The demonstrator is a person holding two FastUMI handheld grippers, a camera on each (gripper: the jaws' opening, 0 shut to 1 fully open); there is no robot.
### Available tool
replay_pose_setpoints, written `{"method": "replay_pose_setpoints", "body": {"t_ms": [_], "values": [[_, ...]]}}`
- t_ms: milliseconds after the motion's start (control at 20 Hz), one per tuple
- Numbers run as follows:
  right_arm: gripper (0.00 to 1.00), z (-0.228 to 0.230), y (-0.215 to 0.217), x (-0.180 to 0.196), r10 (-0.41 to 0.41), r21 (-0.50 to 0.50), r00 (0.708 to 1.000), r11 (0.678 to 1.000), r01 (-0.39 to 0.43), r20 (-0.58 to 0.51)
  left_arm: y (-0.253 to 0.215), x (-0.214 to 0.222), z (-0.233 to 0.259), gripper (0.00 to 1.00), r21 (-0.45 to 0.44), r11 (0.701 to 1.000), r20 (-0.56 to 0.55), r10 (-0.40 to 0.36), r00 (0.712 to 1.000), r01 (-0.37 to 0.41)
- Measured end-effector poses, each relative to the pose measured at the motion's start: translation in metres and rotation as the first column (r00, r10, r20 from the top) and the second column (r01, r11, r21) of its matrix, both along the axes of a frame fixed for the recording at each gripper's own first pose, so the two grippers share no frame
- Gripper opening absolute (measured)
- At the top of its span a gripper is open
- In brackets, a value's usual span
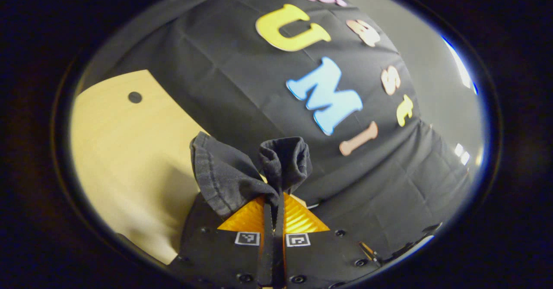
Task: Grasp the waist and the cuffs of the jeans and fold them to make the two legs overlap; first hold the waist and fold one-third of the jeans toward the cuffs, then hold the cuffs and fold the remaining one-third in the same direction to finish folding.
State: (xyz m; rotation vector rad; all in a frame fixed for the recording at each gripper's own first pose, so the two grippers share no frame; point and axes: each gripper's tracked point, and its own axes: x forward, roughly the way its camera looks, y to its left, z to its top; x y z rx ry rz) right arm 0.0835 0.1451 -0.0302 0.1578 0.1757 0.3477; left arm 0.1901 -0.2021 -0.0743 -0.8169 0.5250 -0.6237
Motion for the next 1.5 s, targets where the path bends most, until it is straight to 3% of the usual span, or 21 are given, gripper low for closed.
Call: {"method": "replay_pose_setpoints", "body": {"t_ms": [200, 400, 500, 600, 800, 900, 950, 1000, 1050, 1100, 1300, 1500], "values": [[0.93, 0.002, -0.012, -0.002, 0.040, 0.015, 0.999, 0.999, -0.040, 0.008, -0.107, -0.040, -0.038, 0.08, 0.222, 0.969, 0.026, -0.114, 0.993, 0.105], [0.93, -0.006, -0.029, -0.006, 0.062, 0.049, 0.998, 0.997, -0.062, -0.006, -0.173, -0.068, -0.094, 0.08, 0.456, 0.877, 0.037, -0.185, 0.982, 0.148], [0.93, -0.011, -0.039, -0.008, 0.072, 0.058, 0.997, 0.996, -0.071, -0.020, -0.184, -0.079, -0.127, 0.08, 0.511, 0.845, 0.018, -0.193, 0.981, 0.157], [0.89, -0.015, -0.049, -0.009, 0.073, 0.061, 0.997, 0.996, -0.071, -0.027, -0.187, -0.087, -0.141, 0.08, 0.513, 0.846, 0.005, -0.172, 0.985, 0.145], [0.93, -0.017, -0.064, -0.010, 0.060, 0.063, 0.998, 0.996, -0.059, -0.028, -0.193, -0.098, -0.148, 0.14, 0.440, 0.882, -0.048, -0.162, 0.986, 0.167], [0.93, -0.014, -0.065, -0.010, 0.056, 0.065, 0.998, 0.996, -0.054, -0.022, -0.193, -0.098, -0.148, 0.63, 0.464, 0.874, -0.030, -0.150, 0.988, 0.147], [0.93, -0.013, -0.066, -0.010, 0.053, 0.068, 0.998, 0.996, -0.051, -0.021, -0.191, -0.100, -0.146, 0.60, 0.483, 0.865, -0.016, -0.146, 0.989, 0.135], [0.93, -0.013, -0.066, -0.009, 0.049, 0.074, 0.999, 0.996, -0.047, -0.022, -0.191, -0.103, -0.141, 0.73, 0.495, 0.858, -0.003, -0.154, 0.988, 0.135], [0.93, -0.011, -0.066, -0.011, 0.050, 0.082, 0.998, 0.995, -0.048, -0.024, -0.191, -0.109, -0.132, 0.77, 0.496, 0.858, 0.016, -0.165, 0.986, 0.135], [0.93, -0.008, -0.065, -0.012, 0.050, 0.089, 0.999, 0.995, -0.048, -0.020, -0.191, -0.112, -0.119, 0.95, 0.487, 0.864, 0.039, -0.165, 0.986, 0.125], [0.93, -0.002, -0.069, -0.015, 0.029, 0.082, 1.000, 0.996, -0.029, 0.006, -0.165, -0.120, -0.059, 0.98, 0.479, 0.877, 0.154, -0.132, 0.979, 0.042], [0.93, 0.004, -0.074, -0.018, -0.003, 0.060, 0.999, 0.998, 0.000, 0.049, -0.118, -0.116, 0.017, 1.00, 0.470, 0.870, 0.350, -0.030, 0.936, -0.148]]}}
